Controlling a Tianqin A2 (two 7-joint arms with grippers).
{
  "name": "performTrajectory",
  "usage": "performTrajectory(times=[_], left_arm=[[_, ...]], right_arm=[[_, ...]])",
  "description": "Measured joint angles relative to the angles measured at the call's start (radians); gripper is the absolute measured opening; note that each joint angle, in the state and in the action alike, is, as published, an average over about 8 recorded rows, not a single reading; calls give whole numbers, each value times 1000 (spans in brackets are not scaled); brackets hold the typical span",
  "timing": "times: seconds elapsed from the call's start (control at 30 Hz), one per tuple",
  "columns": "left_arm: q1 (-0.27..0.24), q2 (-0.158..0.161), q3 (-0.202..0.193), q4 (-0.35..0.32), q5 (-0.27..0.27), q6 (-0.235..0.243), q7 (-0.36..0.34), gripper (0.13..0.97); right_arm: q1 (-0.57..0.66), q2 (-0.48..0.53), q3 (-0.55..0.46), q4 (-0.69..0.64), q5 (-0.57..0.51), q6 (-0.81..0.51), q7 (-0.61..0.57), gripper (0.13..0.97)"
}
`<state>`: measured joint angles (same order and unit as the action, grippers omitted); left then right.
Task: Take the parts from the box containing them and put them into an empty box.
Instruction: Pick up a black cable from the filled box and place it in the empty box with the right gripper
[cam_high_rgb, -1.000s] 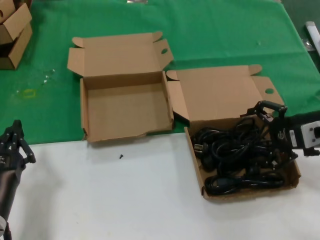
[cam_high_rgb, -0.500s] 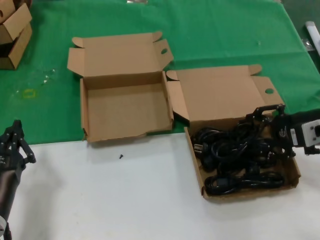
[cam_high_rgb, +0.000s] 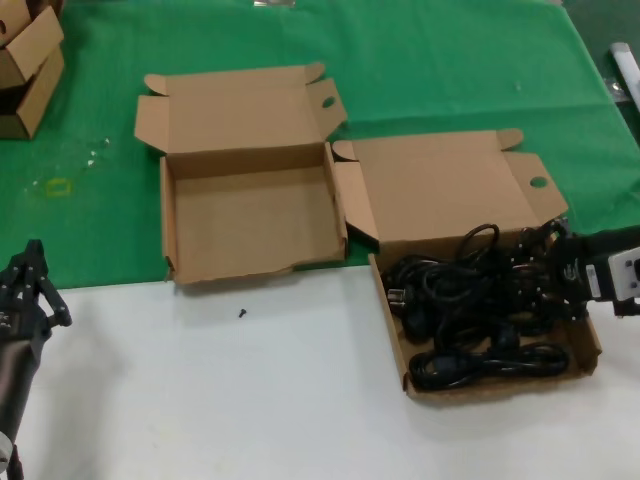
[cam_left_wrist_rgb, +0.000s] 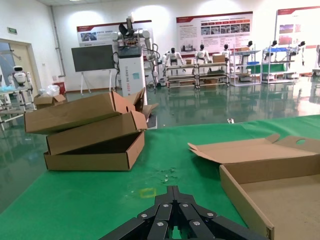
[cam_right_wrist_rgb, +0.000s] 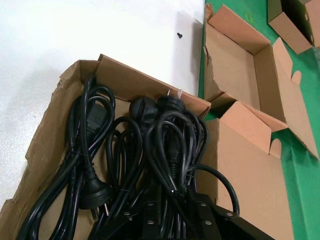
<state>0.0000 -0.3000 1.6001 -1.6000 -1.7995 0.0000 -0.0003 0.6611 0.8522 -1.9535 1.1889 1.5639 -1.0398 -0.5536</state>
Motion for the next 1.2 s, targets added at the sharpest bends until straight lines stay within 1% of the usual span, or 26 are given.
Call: performTrajectory(times=[0.13,0.4,0.6,0.77,0.93,1.2], left_arm=[[0,0,0,0,0,0,0,143],[0,0,0,0,0,0,0,143],[0,0,0,0,0,0,0,143],[0,0,0,0,0,0,0,143],[0,0,0,0,0,0,0,143],[0,0,0,0,0,0,0,143]], right_arm=[[-2,1,5,1,1,0,-3,300],[-2,19,15,26,3,-10,21,214],[10,42,19,68,1,-33,95,212],[48,37,20,106,2,-50,175,211],[106,-13,8,121,-12,-40,225,211],[174,-151,-39,105,-55,22,245,211]])
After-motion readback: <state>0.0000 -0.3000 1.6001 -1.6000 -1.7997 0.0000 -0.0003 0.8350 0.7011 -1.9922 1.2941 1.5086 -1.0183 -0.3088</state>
